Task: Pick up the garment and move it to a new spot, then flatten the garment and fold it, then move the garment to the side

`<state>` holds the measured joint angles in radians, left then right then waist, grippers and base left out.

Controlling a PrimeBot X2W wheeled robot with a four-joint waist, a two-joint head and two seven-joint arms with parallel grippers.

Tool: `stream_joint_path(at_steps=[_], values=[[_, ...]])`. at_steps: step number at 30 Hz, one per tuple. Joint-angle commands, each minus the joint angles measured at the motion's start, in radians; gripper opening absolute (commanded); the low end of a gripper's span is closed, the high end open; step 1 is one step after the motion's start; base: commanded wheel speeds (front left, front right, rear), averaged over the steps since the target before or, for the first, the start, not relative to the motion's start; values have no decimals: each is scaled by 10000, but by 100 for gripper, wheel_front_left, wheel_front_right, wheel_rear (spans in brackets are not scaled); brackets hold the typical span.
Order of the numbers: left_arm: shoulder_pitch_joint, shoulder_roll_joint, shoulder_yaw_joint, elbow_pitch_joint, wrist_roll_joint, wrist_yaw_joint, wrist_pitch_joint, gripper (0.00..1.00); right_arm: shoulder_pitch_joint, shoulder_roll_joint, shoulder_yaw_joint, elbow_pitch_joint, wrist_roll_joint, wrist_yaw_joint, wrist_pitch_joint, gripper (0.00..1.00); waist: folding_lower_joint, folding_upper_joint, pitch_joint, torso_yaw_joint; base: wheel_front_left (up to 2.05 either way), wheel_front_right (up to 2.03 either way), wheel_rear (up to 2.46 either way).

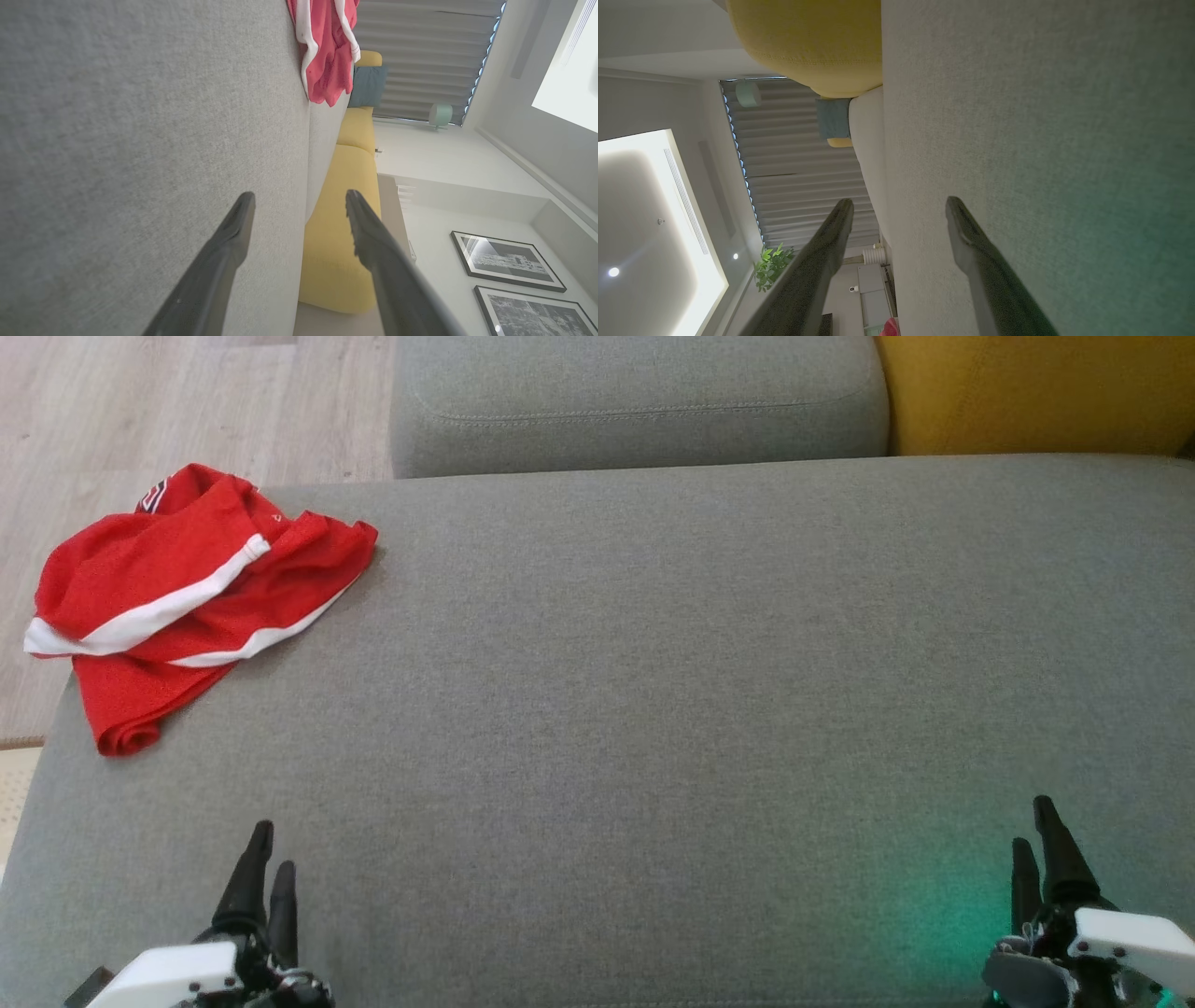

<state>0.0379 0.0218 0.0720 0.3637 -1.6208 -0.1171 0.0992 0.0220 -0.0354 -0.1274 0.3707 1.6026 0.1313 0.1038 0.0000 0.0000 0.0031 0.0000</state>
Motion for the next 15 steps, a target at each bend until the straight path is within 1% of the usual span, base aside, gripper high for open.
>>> stream_joint_path(at_steps=[1,15], values=[[-526,57,-60,-385,62,-18,-67,100,-428,-27,62,-366,-22,0,-83,100,0,0,0,0,0,0,0],[-479,84,-345,-855,606,139,-477,100,-372,-41,321,-641,-484,-1,-497,100,0,0,-19,-1,0,0,0]])
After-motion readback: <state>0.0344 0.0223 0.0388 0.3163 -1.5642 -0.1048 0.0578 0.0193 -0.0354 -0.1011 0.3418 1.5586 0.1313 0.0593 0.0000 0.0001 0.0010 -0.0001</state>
